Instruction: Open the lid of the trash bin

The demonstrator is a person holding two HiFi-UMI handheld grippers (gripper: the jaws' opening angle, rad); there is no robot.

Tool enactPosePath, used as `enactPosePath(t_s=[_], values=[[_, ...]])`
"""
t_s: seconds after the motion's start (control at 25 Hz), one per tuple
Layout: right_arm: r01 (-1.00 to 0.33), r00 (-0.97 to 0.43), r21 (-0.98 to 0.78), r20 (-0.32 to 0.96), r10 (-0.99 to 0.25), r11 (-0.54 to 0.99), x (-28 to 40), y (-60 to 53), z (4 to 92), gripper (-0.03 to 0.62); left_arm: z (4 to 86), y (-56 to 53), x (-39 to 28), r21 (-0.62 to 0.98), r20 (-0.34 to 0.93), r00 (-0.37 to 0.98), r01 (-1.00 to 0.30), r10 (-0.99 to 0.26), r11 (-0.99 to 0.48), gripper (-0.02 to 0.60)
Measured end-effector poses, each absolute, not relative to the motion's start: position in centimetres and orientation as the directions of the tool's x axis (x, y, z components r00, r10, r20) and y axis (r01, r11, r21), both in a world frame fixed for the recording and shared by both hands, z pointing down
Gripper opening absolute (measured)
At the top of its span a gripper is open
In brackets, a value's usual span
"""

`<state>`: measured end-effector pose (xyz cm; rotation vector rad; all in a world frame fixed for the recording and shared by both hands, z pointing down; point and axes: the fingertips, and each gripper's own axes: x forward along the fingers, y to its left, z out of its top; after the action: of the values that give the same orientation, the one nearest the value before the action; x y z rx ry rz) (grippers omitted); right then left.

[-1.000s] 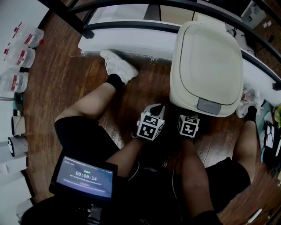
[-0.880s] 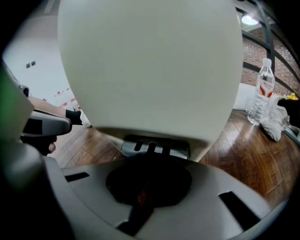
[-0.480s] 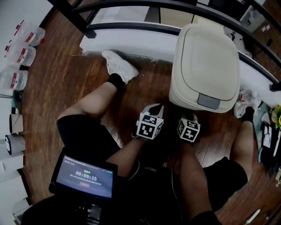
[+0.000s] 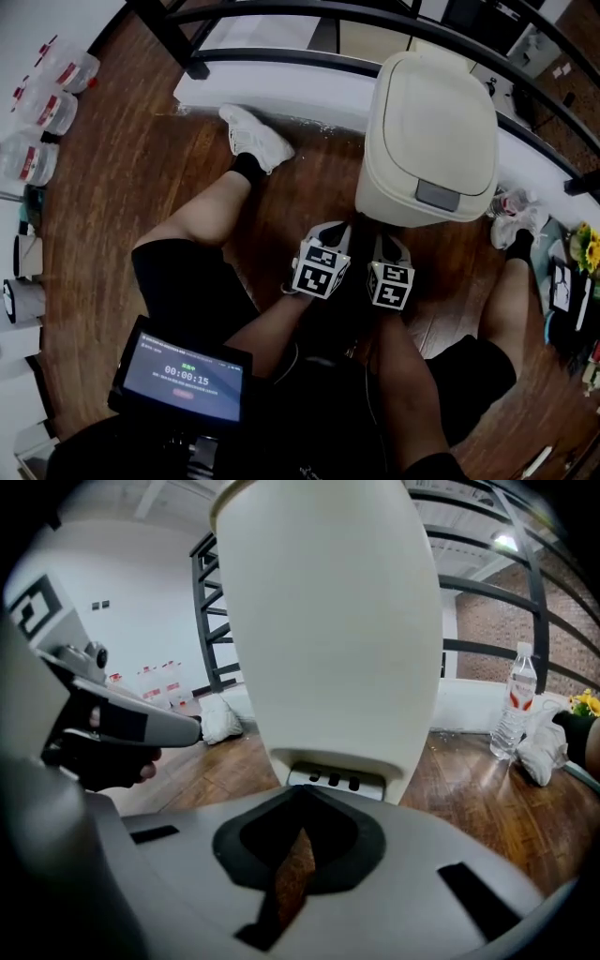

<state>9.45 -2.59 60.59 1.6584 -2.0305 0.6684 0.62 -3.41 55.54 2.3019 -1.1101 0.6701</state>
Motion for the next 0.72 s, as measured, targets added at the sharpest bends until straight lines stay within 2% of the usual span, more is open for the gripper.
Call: enactPosePath(t_s=[0.2, 0.72], values=[[-0.978, -0.204, -0.081, 0.578, -0.79, 0.193, 9.5, -0.8, 58.4, 0.005, 53.9, -1.9, 1.6, 0.222, 0.579, 0.562, -0.806, -0.591, -0.549, -0.002], [-0.972, -0.23, -0.048, 0.407, -0.884, 0.231, 9.1, 3.3, 49.3, 0.005, 47.9, 2.8, 1.4, 0.159, 0.466, 0.56, -0.815, -0.685, -0.558, -0.002]])
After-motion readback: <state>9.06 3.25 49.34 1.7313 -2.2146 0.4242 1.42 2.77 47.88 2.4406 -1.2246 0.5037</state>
